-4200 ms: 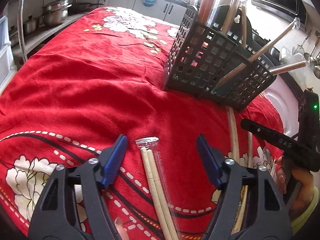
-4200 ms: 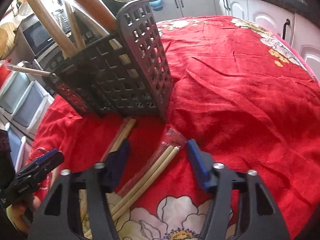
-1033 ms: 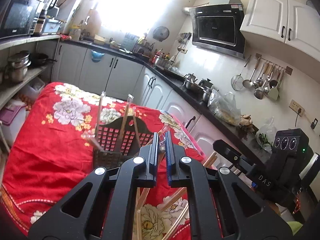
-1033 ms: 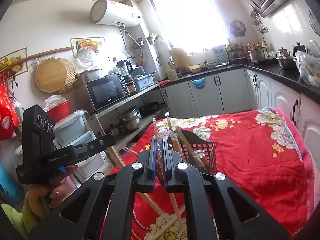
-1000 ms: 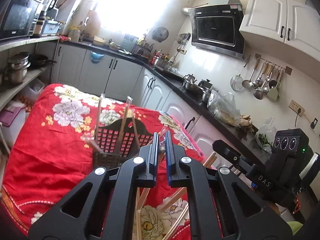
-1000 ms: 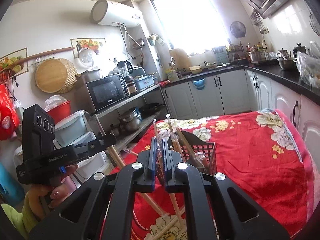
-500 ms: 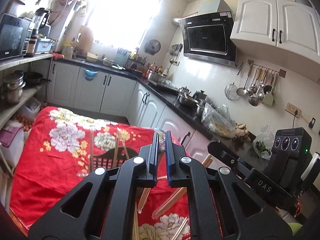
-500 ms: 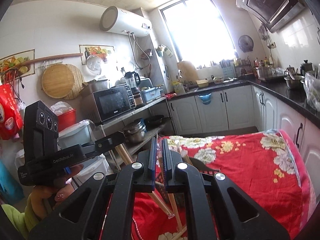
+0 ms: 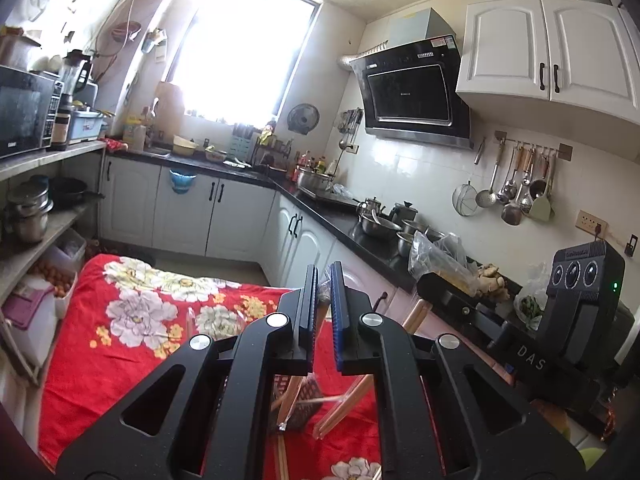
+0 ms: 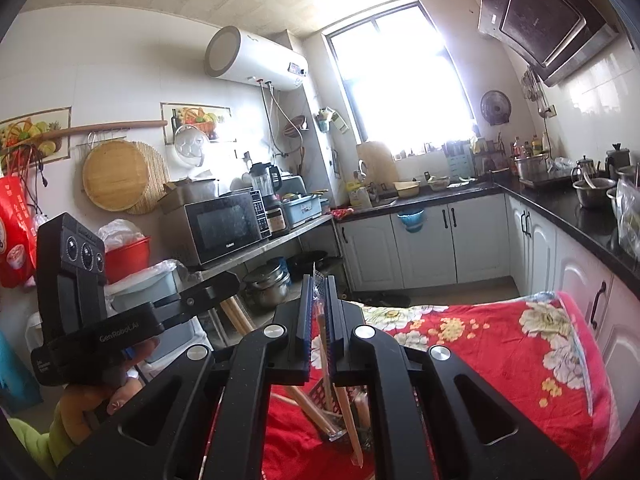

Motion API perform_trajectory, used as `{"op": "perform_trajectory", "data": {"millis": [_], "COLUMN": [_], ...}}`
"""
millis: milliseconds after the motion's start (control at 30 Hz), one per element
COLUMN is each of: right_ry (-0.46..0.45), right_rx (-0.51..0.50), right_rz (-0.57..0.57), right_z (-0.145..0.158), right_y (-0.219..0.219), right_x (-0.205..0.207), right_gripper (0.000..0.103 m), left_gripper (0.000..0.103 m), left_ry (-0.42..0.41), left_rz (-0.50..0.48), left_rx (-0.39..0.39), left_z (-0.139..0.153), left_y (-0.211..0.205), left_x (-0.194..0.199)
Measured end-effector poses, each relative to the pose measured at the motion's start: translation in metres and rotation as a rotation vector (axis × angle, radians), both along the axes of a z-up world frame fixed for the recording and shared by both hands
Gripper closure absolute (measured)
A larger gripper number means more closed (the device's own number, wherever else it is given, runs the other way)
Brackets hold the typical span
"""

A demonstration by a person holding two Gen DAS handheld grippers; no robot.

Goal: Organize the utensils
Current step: 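Carry both tools' chopstick packs up over the black mesh basket, then lower both held packs into the basket and open the left tool while the right tool releases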

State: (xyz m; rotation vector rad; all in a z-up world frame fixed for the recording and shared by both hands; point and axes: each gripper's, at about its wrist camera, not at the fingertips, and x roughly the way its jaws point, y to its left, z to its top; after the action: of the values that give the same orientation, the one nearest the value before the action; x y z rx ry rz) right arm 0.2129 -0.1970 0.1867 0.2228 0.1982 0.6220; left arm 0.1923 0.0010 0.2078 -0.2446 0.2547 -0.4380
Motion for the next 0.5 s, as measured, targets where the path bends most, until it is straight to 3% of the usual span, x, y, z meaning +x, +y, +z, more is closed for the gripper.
{"op": "perform_trajectory", "data": {"millis": [500], "right_ry": [-0.056], "right_rx": [0.018], "right_rz": [-0.053], "right_z": [0.024], "right_y": [-0.010], "right_x": [0.035], "right_gripper": [0.097], "left_gripper": [0.099], "left_ry": [-0.004], "left_rz": [0.063], "left_rx": [0.000], "left_z": [-0.002], "left_y": [-0.001], "left_x": [0.030]}}
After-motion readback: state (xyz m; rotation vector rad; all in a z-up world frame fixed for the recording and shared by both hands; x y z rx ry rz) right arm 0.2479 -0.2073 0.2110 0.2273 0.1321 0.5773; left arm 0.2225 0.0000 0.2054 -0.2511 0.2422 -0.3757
